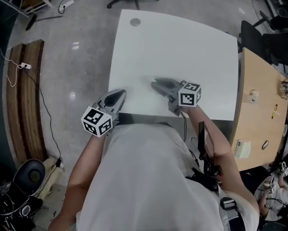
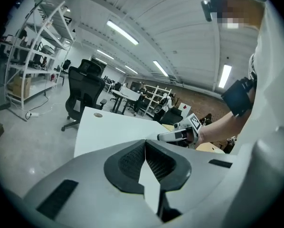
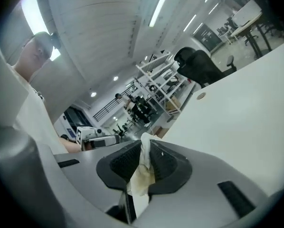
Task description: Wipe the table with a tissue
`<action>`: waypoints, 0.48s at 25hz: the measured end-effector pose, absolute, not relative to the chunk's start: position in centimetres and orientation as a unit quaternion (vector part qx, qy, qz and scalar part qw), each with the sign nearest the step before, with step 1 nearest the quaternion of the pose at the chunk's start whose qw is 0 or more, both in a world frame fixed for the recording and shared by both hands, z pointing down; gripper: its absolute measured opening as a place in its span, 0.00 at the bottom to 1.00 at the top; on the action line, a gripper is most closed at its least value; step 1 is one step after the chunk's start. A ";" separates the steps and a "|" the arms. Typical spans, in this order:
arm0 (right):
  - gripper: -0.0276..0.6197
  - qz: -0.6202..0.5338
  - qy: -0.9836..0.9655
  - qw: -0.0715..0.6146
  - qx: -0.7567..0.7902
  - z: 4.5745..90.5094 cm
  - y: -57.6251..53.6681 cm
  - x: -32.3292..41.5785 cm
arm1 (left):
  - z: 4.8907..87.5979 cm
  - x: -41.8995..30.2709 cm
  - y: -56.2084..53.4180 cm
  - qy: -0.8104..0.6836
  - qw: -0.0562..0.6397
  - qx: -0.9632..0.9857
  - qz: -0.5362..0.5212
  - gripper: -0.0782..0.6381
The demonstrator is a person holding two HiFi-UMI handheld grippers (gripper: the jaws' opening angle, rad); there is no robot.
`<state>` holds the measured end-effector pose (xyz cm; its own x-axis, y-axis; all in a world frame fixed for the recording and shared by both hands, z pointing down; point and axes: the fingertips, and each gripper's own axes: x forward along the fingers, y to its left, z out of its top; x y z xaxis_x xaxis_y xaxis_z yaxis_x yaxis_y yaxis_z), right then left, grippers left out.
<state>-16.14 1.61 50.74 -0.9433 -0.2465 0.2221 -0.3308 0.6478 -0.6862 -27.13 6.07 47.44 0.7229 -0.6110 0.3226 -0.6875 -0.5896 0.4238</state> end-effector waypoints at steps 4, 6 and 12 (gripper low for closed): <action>0.14 0.381 -0.896 0.043 0.223 51.1 2.9 -8.7 | 47.4 -22.7 8.1 -0.358 0.265 0.892 0.079 0.12; 0.14 0.377 -0.888 0.034 0.260 51.3 3.7 -4.8 | 47.6 -20.4 9.1 -0.350 0.262 0.895 0.084 0.12; 0.14 0.322 -0.891 0.044 0.317 50.4 7.9 3.6 | 47.7 -15.0 11.6 -0.346 0.249 0.901 0.085 0.12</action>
